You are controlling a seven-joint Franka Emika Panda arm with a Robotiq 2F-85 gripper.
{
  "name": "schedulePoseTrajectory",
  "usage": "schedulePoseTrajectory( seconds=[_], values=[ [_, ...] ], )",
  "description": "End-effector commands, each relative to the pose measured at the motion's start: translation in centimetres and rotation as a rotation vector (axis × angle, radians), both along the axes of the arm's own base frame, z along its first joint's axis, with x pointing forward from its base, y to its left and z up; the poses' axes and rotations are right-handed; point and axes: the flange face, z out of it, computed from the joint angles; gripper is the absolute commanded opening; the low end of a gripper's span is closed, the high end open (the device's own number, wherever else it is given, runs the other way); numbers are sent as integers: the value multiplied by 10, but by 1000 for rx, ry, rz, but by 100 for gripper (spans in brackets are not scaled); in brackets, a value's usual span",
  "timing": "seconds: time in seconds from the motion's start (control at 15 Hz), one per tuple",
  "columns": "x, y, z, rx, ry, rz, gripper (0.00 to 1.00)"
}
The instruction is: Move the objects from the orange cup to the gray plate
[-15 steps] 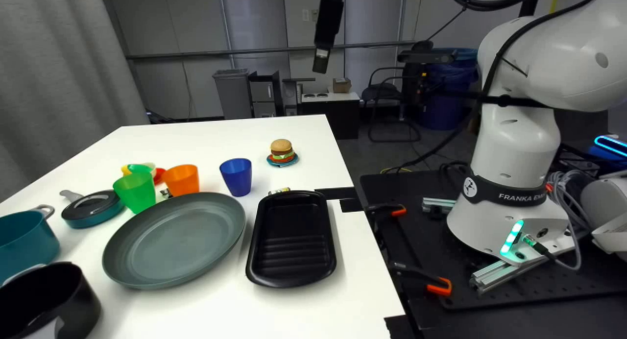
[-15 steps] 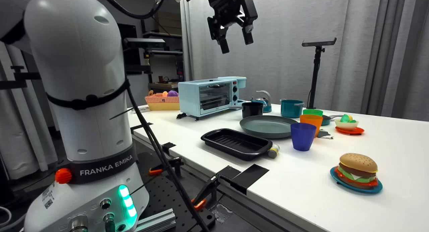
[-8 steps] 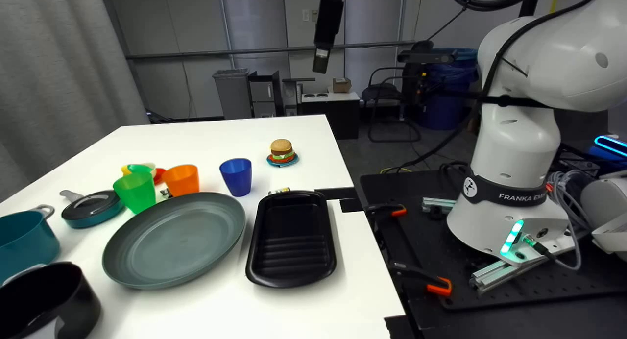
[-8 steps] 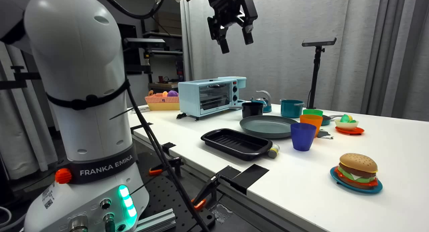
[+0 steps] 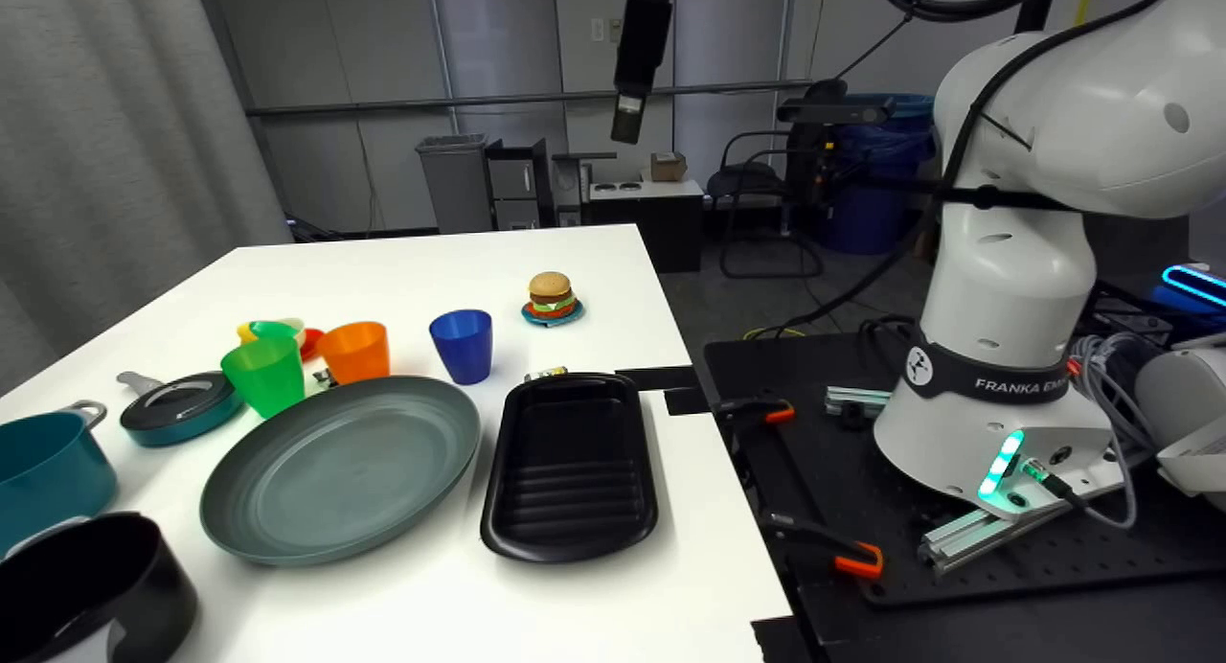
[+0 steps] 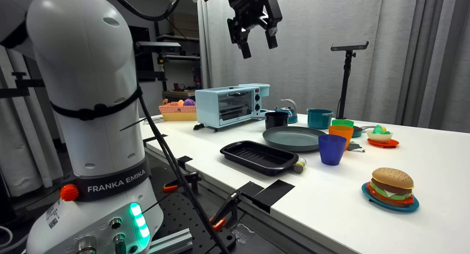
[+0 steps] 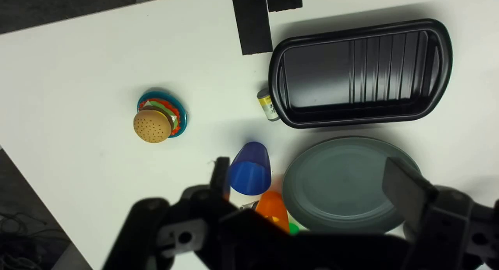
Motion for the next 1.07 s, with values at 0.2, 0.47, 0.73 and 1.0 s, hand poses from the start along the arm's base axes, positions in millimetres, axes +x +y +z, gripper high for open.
schedulePoseTrajectory(
  seconds=[0.2, 0.47, 0.73, 1.0],
  values=[
    [0, 0, 1, 0, 1, 0, 100],
    [0, 0, 1, 0, 1, 0, 100],
    [0, 0, 1, 0, 1, 0, 100],
    [0, 0, 0, 10, 13, 2, 100]
  ],
)
